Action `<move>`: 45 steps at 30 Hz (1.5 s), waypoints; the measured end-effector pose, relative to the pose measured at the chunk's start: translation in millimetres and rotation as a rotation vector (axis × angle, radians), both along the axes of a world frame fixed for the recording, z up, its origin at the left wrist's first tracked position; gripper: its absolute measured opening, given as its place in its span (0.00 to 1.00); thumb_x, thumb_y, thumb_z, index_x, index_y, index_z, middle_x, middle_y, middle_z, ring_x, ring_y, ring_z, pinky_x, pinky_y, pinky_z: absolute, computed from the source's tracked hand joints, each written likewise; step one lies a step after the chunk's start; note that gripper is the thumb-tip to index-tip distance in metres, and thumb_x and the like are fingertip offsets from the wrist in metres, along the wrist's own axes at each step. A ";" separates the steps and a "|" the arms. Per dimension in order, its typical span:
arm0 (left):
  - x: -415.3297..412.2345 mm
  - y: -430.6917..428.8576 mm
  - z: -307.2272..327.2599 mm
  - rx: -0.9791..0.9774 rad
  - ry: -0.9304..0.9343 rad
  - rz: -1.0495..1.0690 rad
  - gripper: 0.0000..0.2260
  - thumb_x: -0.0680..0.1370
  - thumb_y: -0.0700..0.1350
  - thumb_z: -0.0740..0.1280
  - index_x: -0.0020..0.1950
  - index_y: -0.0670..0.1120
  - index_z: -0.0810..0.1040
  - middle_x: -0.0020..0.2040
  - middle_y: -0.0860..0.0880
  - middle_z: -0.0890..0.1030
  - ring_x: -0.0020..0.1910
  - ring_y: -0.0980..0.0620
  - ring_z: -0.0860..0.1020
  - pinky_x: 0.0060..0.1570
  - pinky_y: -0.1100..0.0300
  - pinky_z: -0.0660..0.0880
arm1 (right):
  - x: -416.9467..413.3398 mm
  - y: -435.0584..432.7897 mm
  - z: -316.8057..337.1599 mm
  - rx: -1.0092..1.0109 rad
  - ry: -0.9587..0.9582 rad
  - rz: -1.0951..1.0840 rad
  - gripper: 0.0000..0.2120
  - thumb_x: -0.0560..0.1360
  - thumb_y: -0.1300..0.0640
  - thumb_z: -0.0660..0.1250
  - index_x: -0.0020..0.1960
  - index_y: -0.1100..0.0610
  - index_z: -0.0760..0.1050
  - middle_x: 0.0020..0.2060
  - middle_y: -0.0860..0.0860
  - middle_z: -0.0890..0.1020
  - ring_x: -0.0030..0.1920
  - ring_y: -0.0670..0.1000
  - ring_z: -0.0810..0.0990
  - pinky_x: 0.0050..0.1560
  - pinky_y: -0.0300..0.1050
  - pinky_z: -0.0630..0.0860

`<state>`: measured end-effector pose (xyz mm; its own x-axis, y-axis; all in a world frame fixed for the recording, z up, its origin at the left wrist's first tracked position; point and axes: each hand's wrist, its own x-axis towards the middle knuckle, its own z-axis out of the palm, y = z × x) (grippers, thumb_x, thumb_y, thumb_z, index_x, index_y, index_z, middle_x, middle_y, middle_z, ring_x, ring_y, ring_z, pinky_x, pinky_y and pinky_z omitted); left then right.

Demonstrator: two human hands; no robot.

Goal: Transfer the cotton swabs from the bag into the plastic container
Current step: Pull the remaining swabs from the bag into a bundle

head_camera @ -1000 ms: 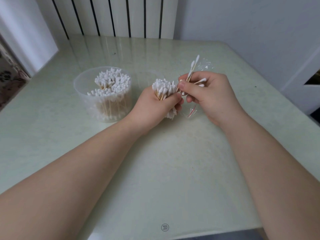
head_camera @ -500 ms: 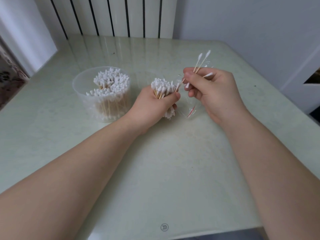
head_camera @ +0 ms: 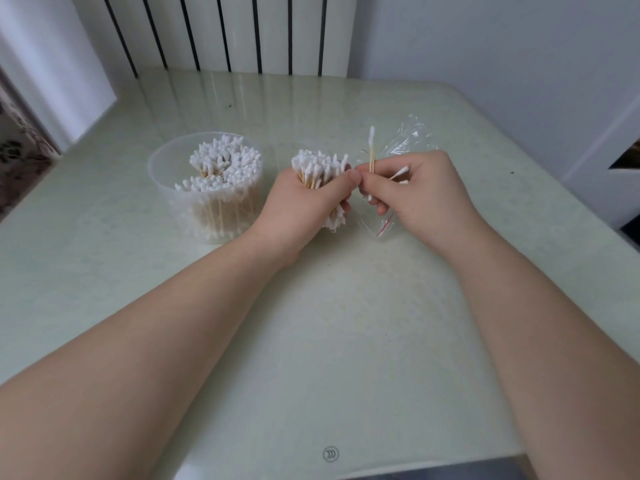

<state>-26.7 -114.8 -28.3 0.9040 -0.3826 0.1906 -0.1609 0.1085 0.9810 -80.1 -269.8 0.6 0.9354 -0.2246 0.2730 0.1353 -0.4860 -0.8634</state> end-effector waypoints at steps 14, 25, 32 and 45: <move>3.5 -2.1 -0.3 -0.071 0.102 0.186 0.10 0.74 0.44 0.69 0.34 0.51 0.85 0.39 0.45 0.85 0.50 0.36 0.84 0.52 0.40 0.80 | -2.1 2.4 -2.0 -0.042 0.101 0.079 0.18 0.73 0.67 0.72 0.59 0.50 0.83 0.46 0.51 0.87 0.47 0.45 0.85 0.58 0.40 0.80; 1.1 -1.1 0.1 -0.058 0.086 0.097 0.11 0.76 0.47 0.69 0.51 0.41 0.85 0.50 0.41 0.87 0.54 0.40 0.85 0.59 0.36 0.78 | -3.6 7.4 5.8 0.133 0.081 0.088 0.10 0.73 0.65 0.74 0.51 0.53 0.82 0.35 0.50 0.86 0.35 0.47 0.80 0.34 0.41 0.75; -2.7 1.9 -0.2 0.017 0.042 -0.033 0.12 0.74 0.45 0.74 0.52 0.39 0.82 0.52 0.31 0.82 0.50 0.42 0.83 0.59 0.32 0.76 | -5.5 9.0 -0.6 -0.080 0.054 0.057 0.22 0.71 0.64 0.75 0.58 0.43 0.78 0.35 0.54 0.85 0.35 0.44 0.76 0.47 0.42 0.77; -5.9 7.0 14.9 -0.076 0.249 -0.135 0.05 0.81 0.35 0.65 0.46 0.41 0.76 0.34 0.45 0.79 0.32 0.49 0.78 0.33 0.57 0.76 | -6.3 2.1 -3.9 -0.528 0.024 0.240 0.53 0.62 0.44 0.81 0.80 0.43 0.55 0.75 0.37 0.59 0.74 0.45 0.61 0.67 0.43 0.67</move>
<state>-32.6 -107.8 -13.4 0.8684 -0.4959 0.0018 0.1048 0.1869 0.9768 -86.5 -267.7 -3.3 0.9505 0.1560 0.2687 0.2788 -0.8099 -0.5161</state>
